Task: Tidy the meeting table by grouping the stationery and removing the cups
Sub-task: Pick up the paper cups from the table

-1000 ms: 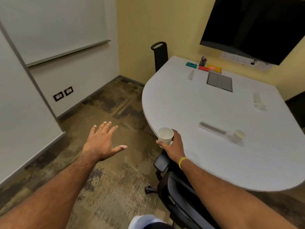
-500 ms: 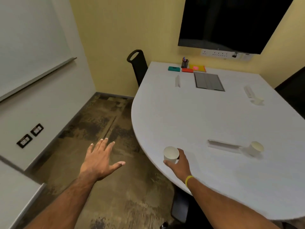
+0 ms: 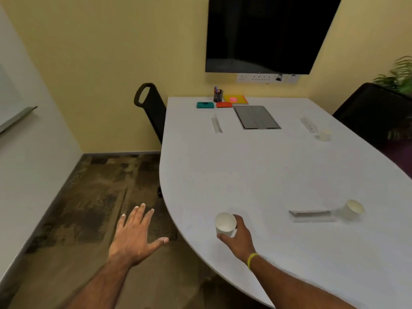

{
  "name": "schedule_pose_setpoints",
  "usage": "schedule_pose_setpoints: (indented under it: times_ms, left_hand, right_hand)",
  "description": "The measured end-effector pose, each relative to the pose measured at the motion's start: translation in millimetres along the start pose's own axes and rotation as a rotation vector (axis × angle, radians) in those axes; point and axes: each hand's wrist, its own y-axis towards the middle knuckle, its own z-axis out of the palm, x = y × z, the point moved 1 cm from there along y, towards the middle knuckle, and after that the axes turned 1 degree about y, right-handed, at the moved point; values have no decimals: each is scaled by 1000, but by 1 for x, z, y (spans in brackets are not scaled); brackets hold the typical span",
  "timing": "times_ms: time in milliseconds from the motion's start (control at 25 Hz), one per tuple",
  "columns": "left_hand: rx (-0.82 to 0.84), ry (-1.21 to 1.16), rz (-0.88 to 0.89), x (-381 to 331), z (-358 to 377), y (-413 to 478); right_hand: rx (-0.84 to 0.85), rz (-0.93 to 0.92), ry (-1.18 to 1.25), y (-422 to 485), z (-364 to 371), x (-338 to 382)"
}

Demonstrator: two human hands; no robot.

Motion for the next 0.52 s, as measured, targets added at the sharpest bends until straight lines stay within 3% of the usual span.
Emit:
schedule_pose_setpoints:
  times_ms: [280, 520]
  left_hand:
    - [18, 21, 202, 70, -20, 151]
    - [48, 0, 366, 84, -26, 259]
  right_hand:
    - [-216, 67, 4, 65, 53, 61]
    - [-320, 139, 13, 122, 83, 81]
